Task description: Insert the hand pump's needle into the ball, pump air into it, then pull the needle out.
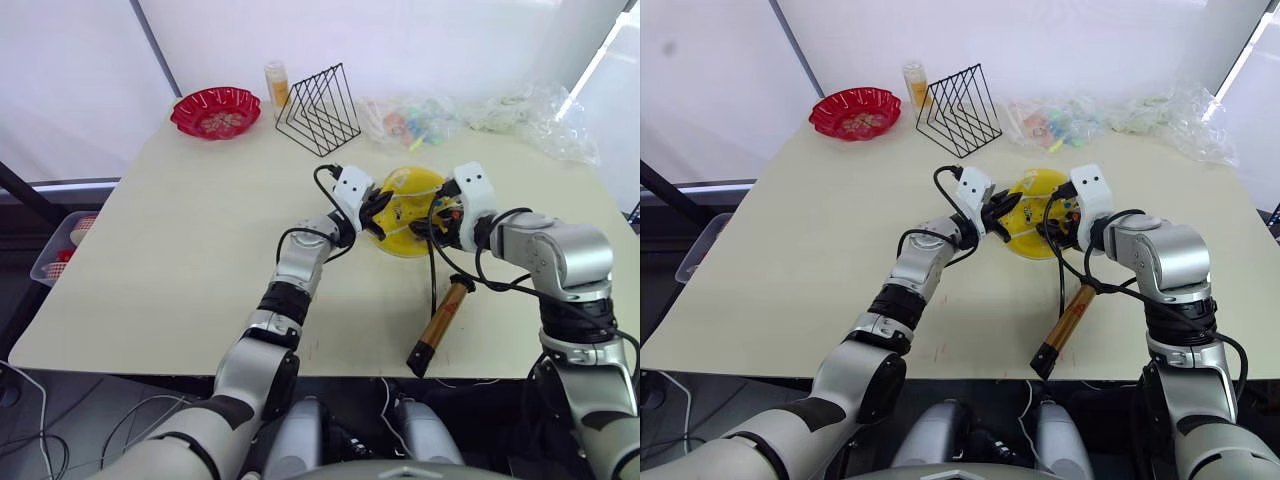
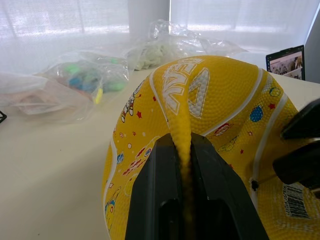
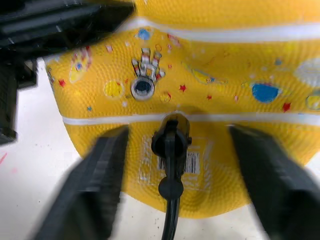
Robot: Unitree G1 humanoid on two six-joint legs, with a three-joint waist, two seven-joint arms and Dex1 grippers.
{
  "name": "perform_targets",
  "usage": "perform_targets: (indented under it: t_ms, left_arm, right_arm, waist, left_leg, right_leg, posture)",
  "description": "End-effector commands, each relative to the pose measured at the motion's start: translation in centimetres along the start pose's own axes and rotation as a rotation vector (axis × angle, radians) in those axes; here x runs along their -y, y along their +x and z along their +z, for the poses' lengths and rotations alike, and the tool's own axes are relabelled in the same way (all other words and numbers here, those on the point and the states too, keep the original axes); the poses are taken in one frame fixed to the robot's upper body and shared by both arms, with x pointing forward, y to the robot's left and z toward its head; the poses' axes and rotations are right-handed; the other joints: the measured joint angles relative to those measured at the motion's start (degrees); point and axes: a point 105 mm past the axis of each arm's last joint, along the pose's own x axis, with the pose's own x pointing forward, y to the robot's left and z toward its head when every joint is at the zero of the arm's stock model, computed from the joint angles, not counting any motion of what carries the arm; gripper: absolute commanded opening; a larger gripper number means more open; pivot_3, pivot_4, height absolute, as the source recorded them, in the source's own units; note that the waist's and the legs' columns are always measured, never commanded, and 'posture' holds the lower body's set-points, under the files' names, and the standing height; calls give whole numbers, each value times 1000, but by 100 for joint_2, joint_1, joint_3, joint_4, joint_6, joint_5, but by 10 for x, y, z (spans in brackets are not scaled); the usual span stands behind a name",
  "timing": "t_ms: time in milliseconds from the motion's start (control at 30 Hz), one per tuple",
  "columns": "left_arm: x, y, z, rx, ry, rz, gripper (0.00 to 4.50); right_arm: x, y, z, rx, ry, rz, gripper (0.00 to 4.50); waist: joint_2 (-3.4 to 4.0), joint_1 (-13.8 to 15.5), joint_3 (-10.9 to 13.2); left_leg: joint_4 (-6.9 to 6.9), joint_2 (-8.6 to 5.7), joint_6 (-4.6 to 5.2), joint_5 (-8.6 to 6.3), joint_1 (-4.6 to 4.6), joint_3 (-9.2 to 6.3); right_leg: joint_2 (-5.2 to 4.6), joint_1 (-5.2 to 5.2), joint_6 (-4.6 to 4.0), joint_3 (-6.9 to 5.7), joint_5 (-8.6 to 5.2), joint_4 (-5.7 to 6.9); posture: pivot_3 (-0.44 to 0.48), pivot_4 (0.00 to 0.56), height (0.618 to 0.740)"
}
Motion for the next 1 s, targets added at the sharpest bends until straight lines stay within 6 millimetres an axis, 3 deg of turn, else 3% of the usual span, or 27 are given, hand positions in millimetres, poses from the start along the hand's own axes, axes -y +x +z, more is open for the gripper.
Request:
perform_targets:
  t_ms: [33, 433, 533, 633, 1000]
  left_arm:
    - [13, 1, -21, -75, -13, -40, 0]
    - [13, 1, -22, -77, -14, -37, 0]
    - [13, 1, -22, -78, -14, -37, 0]
    - [13, 1, -22, -78, -14, -38, 0]
    - [14, 1, -23, -81, -13, -41, 0]
  right_arm:
    - [2, -4, 9, 36, -24, -11, 2493]
    - [4, -3, 13, 62, -17, -7, 2493]
    - [4, -4, 14, 69, -16, -8, 1730]
    - [5, -4, 15, 73, -16, -9, 517]
    - [-2, 1, 16, 26, -191, 1, 406]
  waist:
    - [0, 2, 0]
    - [1, 1, -1]
    - [1, 2, -1]
    - [1, 2, -1]
    - [5, -3, -3]
  left_leg:
    - [0, 0, 0, 0, 0, -1]
    - [1, 0, 0, 0, 1, -1]
    - [2, 0, 0, 0, 1, -1]
    - [2, 0, 0, 0, 1, -1]
    - [5, 0, 0, 0, 4, 0]
  right_leg:
    - [0, 0, 0, -1, 0, 0]
    - [0, 0, 0, -1, 0, 2]
    - [0, 1, 0, -1, 0, 2]
    - [0, 1, 0, -1, 0, 2]
    - [0, 4, 0, 0, 0, 4]
  posture:
    - [0, 150, 740]
    - [0, 150, 740]
    - [0, 150, 740]
    - [0, 150, 740]
    - [0, 150, 740]
